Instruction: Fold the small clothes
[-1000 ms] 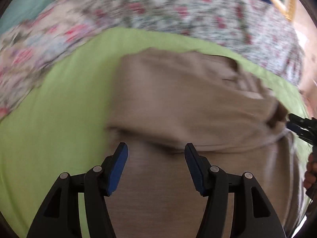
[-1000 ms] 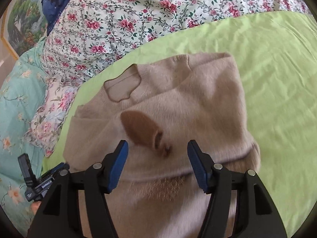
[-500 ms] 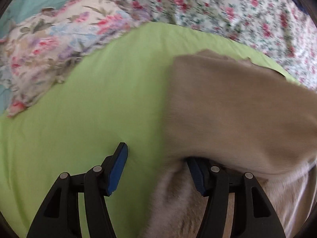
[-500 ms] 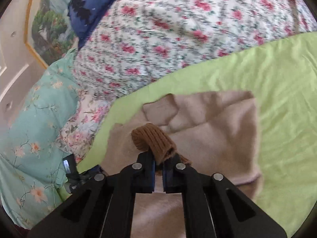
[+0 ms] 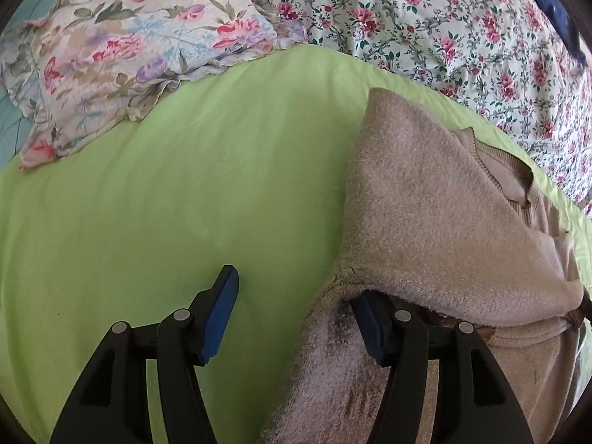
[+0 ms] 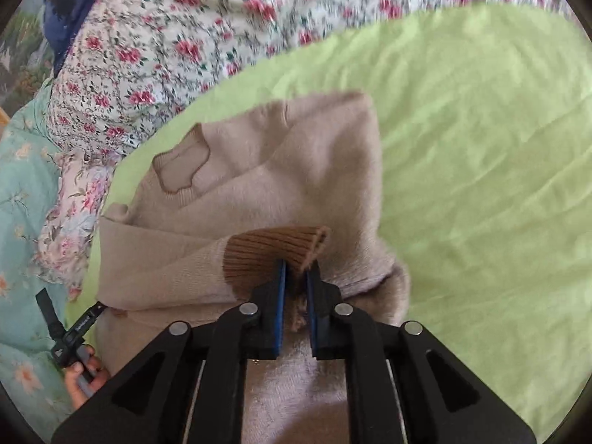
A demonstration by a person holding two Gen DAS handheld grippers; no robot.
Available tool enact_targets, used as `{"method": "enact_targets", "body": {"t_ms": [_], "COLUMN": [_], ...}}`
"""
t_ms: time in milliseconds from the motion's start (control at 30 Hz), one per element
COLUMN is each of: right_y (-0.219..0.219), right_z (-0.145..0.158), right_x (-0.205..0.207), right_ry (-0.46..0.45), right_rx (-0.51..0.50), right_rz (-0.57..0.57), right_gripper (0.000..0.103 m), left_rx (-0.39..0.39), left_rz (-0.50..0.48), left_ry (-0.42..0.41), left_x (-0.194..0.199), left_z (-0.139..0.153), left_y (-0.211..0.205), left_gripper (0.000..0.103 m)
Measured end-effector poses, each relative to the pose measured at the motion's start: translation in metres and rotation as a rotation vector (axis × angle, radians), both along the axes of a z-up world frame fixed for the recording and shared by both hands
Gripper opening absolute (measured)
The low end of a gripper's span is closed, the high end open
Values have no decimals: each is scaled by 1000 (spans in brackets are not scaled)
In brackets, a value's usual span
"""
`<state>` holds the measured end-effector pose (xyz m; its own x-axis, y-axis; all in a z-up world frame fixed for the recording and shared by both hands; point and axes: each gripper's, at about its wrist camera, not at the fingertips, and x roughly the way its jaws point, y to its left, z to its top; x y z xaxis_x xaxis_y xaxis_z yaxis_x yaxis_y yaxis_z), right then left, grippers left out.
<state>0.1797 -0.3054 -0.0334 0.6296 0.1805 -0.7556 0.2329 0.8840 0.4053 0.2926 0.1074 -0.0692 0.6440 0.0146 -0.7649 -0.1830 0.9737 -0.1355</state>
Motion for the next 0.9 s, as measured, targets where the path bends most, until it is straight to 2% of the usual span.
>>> {"method": "enact_targets", "body": {"t_ms": [67,133,200,267,367,500,567,600,700,733,800,900], "right_y": [0,6,23,50,101,185,222,235,281,293,311,326], "right_z": [11,28,45,54,56,53,46,42,26,16,-6,-17], "right_x": [-6,-12,-8,11,53,122,161,172,214,228,244,262], "right_ry": [-22,-72,-129,-142,-145,-119,-87,-63,25,70,158,142], "right_rx": [-38,-68,-72,-27,71,84,168,161,28,25,92,271], "right_rz": [-15,-20,28,142,328,549,639,657,724,754,830,894], "right_gripper": [32,43,49,63,79,82,83,84,85,85,87,87], "left_rx": [-29,-40,-36,-28,-17,-27,-36,-42,-70,-78,-98,-128], "left_rz": [8,12,19,27,33,29,25,24,20,20,18,16], "left_ry": [-3,-5,-10,-13,-16,-22,-29,-35,-51,-56,-70,-94], "left_x": [0,0,-1,-1,-2,-2,-3,-5,-7,-8,-10,-13], "left_z": [-1,-2,-2,-2,-2,-3,-3,-3,-4,-4,-5,-7], "left_y": [4,5,4,2,-1,1,3,4,7,7,9,12], "left_gripper": [62,62,63,63,63,64,64,64,64,64,65,66]}}
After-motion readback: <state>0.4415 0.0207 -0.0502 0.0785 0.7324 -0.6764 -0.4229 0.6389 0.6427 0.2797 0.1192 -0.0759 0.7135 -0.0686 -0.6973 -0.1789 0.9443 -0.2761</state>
